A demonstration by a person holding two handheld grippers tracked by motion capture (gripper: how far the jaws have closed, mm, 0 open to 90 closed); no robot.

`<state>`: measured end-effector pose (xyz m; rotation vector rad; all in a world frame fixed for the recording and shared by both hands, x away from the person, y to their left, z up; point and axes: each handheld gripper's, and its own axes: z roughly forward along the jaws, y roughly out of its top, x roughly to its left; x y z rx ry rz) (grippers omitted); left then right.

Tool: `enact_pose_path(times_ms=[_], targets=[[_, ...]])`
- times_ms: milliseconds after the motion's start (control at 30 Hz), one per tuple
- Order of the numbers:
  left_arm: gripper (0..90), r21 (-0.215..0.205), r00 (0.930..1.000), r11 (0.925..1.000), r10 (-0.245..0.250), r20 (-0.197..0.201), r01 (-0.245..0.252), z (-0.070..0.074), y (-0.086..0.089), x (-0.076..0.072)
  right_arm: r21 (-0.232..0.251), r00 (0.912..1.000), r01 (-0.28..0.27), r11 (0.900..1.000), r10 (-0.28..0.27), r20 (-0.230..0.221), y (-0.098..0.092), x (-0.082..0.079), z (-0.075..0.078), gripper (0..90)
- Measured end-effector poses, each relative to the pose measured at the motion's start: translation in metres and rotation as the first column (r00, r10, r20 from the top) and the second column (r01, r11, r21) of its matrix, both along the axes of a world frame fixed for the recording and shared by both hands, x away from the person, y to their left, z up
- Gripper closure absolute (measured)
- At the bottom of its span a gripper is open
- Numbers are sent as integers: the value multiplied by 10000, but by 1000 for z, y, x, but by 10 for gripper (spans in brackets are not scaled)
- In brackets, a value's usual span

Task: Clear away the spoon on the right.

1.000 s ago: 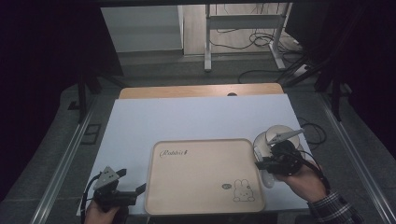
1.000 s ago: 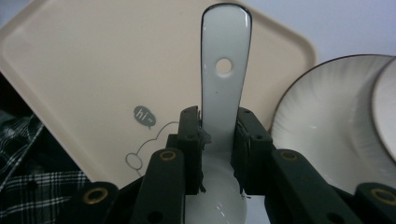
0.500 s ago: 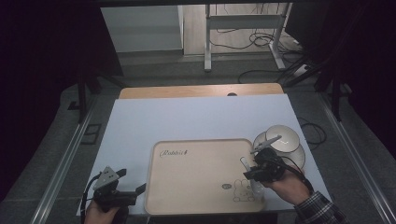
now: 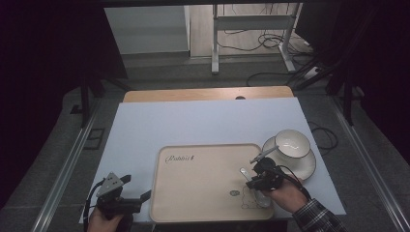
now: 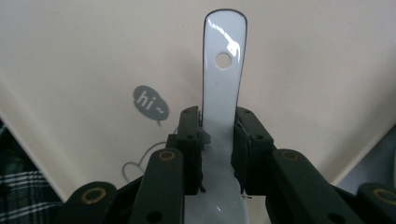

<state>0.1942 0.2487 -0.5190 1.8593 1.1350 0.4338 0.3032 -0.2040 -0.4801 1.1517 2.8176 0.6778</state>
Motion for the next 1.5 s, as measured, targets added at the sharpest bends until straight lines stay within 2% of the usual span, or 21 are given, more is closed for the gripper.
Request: enact_pose_path(times_ms=[167, 267, 300, 367, 400, 467, 500, 567, 867, 967, 1167, 1500], targets=[[35, 5, 10000, 10000, 4, 1, -4, 0, 0, 0, 244, 9997, 214, 9995, -215, 69, -2, 1, 0, 669], [35, 27, 10000, 10000, 2, 8, -2, 0, 0, 0, 564, 9982, 153, 9983, -185, 567, -6, -1, 10, 677], [35, 27, 10000, 10000, 2, 8, -2, 0, 0, 0, 564, 9982, 153, 9983, -185, 567, -6, -1, 10, 677], [35, 43, 10000, 10000, -5, 18, 5, 0, 0, 0, 593, 9963, 31, 9982, -82, 855, -7, -4, 12, 725], [35, 49, 10000, 10000, -3, 17, 3, 0, 0, 0, 687, 9935, -176, 9975, 97, 1136, -7, -9, 11, 782], [35, 54, 10000, 10000, -4, 17, 4, 0, 0, 0, 676, 9926, -238, 9974, 155, 1208, -6, -11, 9, 817], [35, 60, 10000, 10000, -8, 16, 8, 0, 0, 0, 573, 9884, -500, 9971, 412, 1458, -4, -16, 4, 876], [35, 70, 10000, 10000, -7, 18, 7, 0, -1, 0, 578, 9865, -586, 9966, 489, 1563, -2, -18, -2, 897], [35, 58, 10000, 10000, -5, 12, 5, 0, 0, 0, 1000, 9841, -678, 9927, 500, 1707, 3, -19, -21, 900], [36, 95, 10000, 10000, -24, 29, 24, 0, -1, 0, 816, 9829, -705, 9942, 553, 1755, 4, -19, -24, 899], [36, 141, 10000, 9999, -38, 53, 37, 0, -1, 0, 775, 9809, -505, 9957, 349, 1912, -1, -17, -25, 899], [36, 228, 9999, 9997, -77, 79, 75, 0, -2, -1, 823, 9821, -99, 9966, -58, 1882, -9, -11, -27, 897]])
